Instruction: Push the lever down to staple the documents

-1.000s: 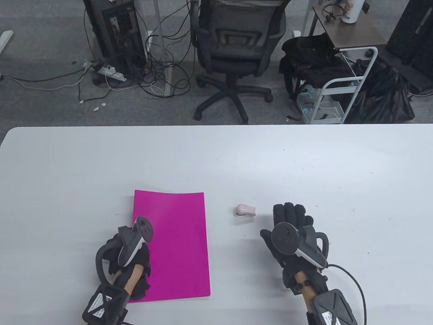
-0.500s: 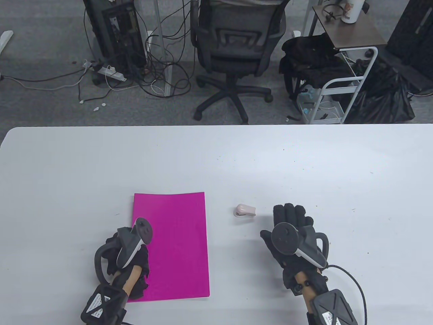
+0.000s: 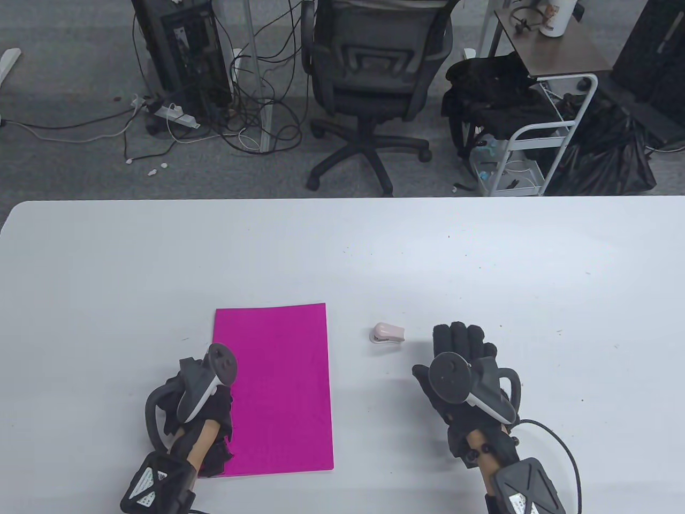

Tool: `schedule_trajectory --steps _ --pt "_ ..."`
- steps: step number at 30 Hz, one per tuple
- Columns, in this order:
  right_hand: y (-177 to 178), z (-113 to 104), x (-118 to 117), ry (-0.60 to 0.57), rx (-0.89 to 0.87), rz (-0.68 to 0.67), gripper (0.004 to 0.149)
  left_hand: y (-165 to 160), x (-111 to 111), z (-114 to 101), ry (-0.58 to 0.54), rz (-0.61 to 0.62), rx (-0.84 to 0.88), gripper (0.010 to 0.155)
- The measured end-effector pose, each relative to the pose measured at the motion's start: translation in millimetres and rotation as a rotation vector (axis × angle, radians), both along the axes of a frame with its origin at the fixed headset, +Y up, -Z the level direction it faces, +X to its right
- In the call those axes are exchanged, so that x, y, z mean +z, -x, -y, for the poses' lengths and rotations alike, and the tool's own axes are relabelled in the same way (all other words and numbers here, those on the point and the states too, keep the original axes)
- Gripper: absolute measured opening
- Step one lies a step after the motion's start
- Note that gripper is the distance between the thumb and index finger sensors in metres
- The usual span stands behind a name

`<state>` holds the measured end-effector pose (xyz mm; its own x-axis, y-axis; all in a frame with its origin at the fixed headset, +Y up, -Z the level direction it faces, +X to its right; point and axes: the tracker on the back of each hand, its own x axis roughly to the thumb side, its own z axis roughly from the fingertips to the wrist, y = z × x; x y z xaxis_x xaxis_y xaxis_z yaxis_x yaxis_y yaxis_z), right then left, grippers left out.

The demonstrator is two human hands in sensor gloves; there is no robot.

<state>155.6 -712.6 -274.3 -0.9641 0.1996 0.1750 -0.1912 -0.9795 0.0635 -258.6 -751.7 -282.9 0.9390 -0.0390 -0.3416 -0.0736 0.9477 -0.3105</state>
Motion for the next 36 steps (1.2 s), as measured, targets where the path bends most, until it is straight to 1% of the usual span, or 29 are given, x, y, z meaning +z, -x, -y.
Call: schedule_trajectory --steps 2,4,6,9,12,13,15,19,24,36 --pt "0.2 0.0 0.1 0.001 0.002 -0.001 0.084 4.5 1.5 -4.1 -0.009 -0.001 0.009 0.069" --pt "0.4 0.3 0.2 0.002 0.002 -0.002 0.084 9.8 3.5 -10.4 -0.049 0.009 0.022 0.07" --pt "0.5 0.4 0.3 0.003 0.002 -0.003 0.084 14.9 6.7 -18.6 -0.127 0.028 0.046 0.071" --pt "0.7 0.5 0.4 0.0 0.002 -0.004 0.084 20.8 11.3 -29.2 -0.255 0.117 0.162 0.074" --pt "0.8 0.6 0.8 -0.003 0.001 -0.005 0.084 21.7 15.5 -35.2 -0.311 0.18 0.261 0.08" --pt "0.8 0.5 1.1 -0.009 -0.003 -0.009 0.084 20.9 17.0 -37.6 -0.321 0.222 0.281 0.083" --pt "0.5 0.4 1.2 -0.016 -0.01 -0.011 0.085 18.0 19.6 -41.7 -0.356 0.282 0.271 0.086" --pt "-0.6 0.1 1.2 -0.024 -0.015 -0.017 0.086 8.9 22.4 -44.3 -0.377 0.415 0.241 0.094" --pt "-2.2 0.0 1.7 -0.024 -0.018 -0.022 0.088 0.9 23.9 -43.0 -0.345 0.5 0.209 0.099" --pt "-2.1 3.1 1.7 -0.008 -0.016 -0.021 0.088 3.6 24.8 -44.8 -0.39 0.498 0.214 0.097"
